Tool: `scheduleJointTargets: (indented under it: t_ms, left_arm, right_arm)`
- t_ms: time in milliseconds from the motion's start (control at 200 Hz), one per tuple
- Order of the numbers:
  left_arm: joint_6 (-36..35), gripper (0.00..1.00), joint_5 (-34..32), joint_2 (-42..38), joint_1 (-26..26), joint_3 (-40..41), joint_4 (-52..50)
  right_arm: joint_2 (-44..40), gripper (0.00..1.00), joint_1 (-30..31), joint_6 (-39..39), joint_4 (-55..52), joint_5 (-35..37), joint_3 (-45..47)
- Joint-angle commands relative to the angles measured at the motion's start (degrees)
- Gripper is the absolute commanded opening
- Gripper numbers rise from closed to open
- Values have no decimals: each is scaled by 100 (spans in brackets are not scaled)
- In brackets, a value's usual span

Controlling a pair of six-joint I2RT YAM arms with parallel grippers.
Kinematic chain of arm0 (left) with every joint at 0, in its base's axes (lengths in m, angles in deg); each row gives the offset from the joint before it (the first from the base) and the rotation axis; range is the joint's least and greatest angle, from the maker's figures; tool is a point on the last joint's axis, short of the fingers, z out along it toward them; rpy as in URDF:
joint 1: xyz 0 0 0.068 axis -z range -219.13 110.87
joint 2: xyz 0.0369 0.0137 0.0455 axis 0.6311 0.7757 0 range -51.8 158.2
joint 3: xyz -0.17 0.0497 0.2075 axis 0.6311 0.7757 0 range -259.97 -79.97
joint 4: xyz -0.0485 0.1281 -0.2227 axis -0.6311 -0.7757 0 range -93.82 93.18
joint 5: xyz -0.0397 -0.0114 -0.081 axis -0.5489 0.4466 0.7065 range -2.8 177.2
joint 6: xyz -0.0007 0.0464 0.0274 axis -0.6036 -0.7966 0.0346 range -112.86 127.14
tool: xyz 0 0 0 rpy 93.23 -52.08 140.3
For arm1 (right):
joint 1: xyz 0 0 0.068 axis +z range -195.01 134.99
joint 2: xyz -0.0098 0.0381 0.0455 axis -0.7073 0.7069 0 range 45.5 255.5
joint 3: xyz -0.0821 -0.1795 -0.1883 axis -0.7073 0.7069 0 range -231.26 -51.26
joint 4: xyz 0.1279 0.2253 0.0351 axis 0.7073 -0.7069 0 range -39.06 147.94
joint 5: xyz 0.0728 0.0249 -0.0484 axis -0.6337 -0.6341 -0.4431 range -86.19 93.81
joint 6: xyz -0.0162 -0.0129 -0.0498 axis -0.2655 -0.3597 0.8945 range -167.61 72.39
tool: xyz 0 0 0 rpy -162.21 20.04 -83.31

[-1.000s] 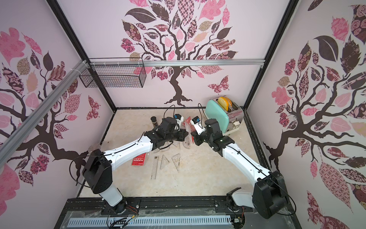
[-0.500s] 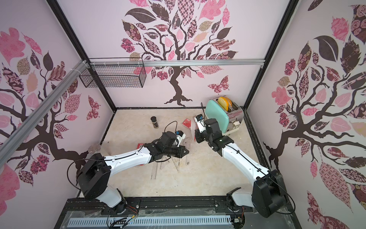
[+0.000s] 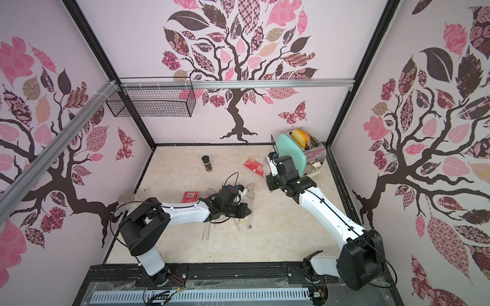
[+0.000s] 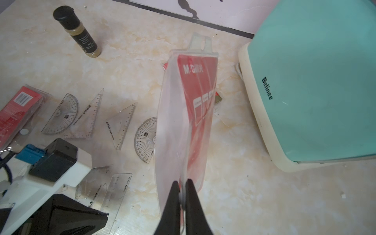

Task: Open the ruler set and take out the ruler
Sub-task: Place the ruler at the center of the board, then place the ruler set bag at the center of the board.

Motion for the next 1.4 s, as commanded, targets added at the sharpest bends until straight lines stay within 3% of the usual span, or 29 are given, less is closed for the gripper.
scheduleJointTargets:
  t_ms: [0, 315, 775, 1260, 1396]
  left_arm:
    - [58, 0, -62, 161, 2, 46, 250]
    - [246, 0, -61, 218, 2, 432, 424]
    - [592, 4, -31, 319, 24, 782, 822]
    - [1872, 4, -511, 120, 55, 1321, 1613]
    - [1986, 9, -576, -11, 64, 1393, 1592]
  right_arm:
    - [-370, 0, -52, -382, -691, 476, 93]
    - [-721, 0, -433, -862, -1430, 1096, 609]
    - [-437, 6, -1446, -804, -1429, 845, 1102]
    - [43, 22, -1920, -788, -1508, 962, 1008]
    - [38, 28, -1953, -797, -1517, 985, 1000]
